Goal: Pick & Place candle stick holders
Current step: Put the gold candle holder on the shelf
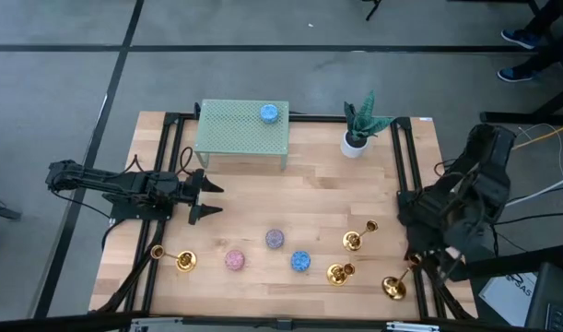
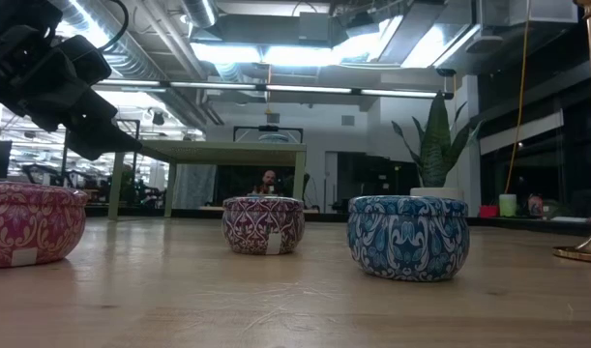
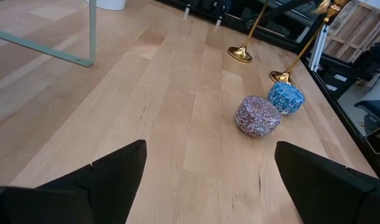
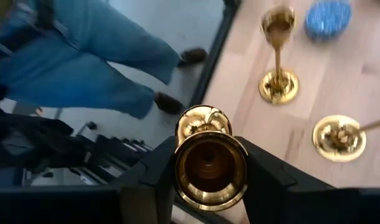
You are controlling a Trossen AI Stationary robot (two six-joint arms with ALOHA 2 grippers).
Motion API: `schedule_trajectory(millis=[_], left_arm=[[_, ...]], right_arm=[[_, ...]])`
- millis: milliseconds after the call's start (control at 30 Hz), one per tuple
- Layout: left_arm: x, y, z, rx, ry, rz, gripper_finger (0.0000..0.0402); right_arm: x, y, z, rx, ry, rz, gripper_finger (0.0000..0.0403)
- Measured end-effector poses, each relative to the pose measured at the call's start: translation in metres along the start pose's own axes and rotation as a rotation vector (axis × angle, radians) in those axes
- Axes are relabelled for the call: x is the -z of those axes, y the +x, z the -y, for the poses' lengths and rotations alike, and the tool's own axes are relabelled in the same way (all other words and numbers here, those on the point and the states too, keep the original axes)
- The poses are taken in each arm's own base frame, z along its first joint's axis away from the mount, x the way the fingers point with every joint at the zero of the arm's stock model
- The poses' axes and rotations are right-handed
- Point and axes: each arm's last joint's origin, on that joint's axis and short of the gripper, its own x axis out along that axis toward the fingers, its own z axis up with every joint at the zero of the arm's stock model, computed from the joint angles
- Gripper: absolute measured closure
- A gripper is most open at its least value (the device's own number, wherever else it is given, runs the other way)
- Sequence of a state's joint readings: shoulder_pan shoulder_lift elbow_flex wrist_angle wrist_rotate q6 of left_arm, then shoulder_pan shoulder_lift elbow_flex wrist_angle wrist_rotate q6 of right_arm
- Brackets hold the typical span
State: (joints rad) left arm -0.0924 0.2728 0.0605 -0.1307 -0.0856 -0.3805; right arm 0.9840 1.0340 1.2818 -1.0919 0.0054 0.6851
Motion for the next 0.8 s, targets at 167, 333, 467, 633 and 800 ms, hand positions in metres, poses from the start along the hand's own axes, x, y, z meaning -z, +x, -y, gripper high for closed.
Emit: schedule_trajectory(millis=[167, 333, 467, 633, 800], left_arm=[[0.0, 0.0, 0.0, 0.0, 0.0, 0.0, 0.0049], [0.0, 0.0, 0.0, 0.0, 0.0, 0.0, 0.0048], [0.0, 0.0, 0.0, 0.0, 0.0, 0.0, 0.0049], [0.0, 0.0, 0.0, 0.0, 0.0, 0.0, 0.0048], [0.0, 0.0, 0.0, 0.0, 0.0, 0.0, 0.0048]], right_arm=[[-0.015, -0.026, -0.004, -0.021, -0.024, 0.115, 0.0261], [-0.031, -0.044, -0.005, -0.002, -0.101, 0.207, 0.0261], [-0.047, -0.051, -0.005, 0.03, -0.179, 0.254, 0.0261], [-0.068, -0.053, -0.005, 0.044, -0.286, 0.274, 0.0261], [-0.09, -0.052, 0.001, 0.059, -0.395, 0.28, 0.0261]])
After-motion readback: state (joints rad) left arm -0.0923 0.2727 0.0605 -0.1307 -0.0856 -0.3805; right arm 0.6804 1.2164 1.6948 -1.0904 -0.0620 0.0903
